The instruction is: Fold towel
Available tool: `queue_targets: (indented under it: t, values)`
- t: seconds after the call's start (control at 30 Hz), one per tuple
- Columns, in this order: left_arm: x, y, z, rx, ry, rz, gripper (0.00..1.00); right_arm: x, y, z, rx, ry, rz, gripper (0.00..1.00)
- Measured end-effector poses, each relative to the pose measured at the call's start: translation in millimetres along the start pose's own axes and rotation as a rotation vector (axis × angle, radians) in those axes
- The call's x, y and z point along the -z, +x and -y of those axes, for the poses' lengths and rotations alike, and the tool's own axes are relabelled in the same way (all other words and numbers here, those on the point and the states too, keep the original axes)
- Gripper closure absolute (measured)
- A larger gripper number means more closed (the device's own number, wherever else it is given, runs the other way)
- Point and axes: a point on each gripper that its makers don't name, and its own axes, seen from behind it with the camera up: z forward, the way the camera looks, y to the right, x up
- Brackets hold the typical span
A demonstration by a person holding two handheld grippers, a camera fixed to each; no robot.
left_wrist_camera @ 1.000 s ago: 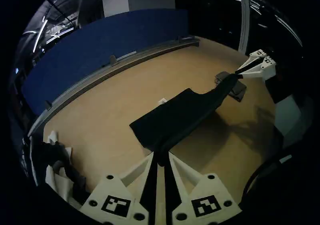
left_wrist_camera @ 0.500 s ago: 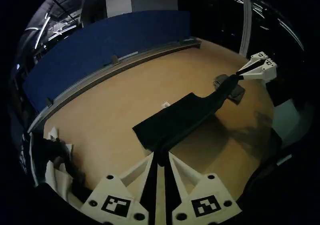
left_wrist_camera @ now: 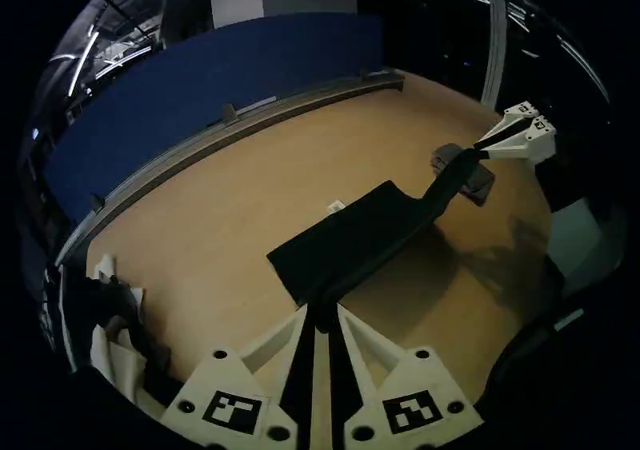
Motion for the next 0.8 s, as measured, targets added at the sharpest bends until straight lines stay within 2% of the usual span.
queue_targets:
  t: [0.33, 0.57, 0.8]
  values:
    - [-36.1, 5.4, 14.4, -0.005, 0.002, 0.04, 0.9, -29.2, -4.7, -15.7, -0.023, -0.009, 0.042, 0.93]
    - [-71.4, 4.7, 24.4, -0.011, -0.005, 0.081, 0.9, -59.1, -14.1, -33.7, -0.063, -0.019, 0.08, 0.93]
    - [-108.8, -9.3, 34.2, -0.018, -0.017, 0.149, 0.89, -90.2, -30.0, -46.6, -0.111, -0.018, 0.129, 0.93]
